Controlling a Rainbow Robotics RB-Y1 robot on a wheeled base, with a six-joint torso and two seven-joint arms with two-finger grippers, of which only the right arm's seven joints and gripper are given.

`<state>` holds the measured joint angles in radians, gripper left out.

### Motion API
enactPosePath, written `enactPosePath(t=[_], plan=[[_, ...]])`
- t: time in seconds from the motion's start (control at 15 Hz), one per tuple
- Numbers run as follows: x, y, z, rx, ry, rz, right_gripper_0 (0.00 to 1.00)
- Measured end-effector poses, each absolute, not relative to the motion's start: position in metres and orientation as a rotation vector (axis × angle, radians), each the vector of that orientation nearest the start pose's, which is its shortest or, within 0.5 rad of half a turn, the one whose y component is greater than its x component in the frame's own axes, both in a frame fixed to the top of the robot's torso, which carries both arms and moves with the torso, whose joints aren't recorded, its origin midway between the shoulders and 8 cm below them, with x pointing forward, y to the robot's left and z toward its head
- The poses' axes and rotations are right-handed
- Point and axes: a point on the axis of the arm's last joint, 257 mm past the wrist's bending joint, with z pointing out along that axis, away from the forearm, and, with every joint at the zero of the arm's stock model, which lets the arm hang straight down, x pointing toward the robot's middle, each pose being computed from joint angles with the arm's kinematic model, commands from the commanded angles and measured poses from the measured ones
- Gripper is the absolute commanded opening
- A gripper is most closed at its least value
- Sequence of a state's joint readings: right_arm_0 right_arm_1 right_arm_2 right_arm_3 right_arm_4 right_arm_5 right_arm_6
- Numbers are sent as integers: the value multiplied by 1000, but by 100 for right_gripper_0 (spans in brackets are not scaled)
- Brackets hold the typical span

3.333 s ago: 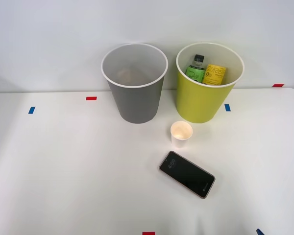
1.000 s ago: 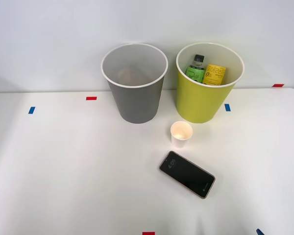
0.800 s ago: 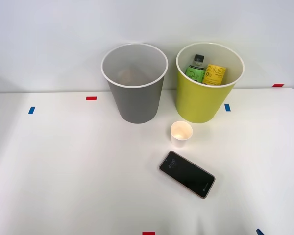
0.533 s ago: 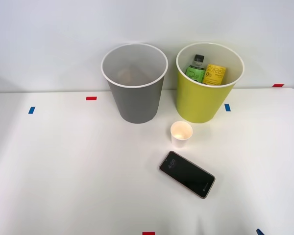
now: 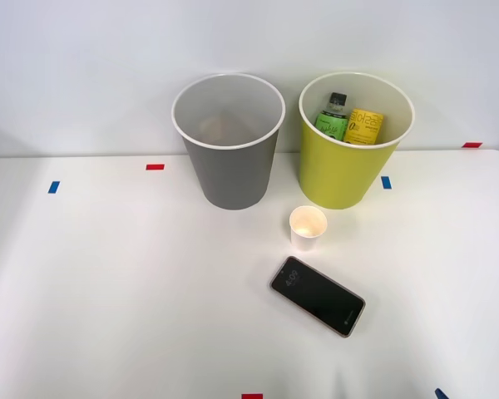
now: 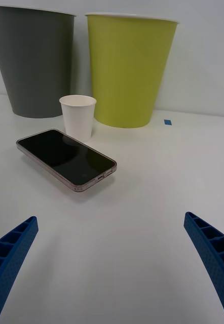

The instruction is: Put cans in the gray bin, plastic bottles in the light green bin

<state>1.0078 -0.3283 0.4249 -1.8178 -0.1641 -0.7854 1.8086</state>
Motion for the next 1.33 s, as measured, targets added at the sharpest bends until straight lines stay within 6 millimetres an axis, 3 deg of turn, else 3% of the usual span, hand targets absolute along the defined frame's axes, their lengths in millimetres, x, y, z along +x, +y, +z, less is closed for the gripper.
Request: enactPosePath(t=[1.33], plan=[[192, -201, -294, -148, 1578, -6, 100]])
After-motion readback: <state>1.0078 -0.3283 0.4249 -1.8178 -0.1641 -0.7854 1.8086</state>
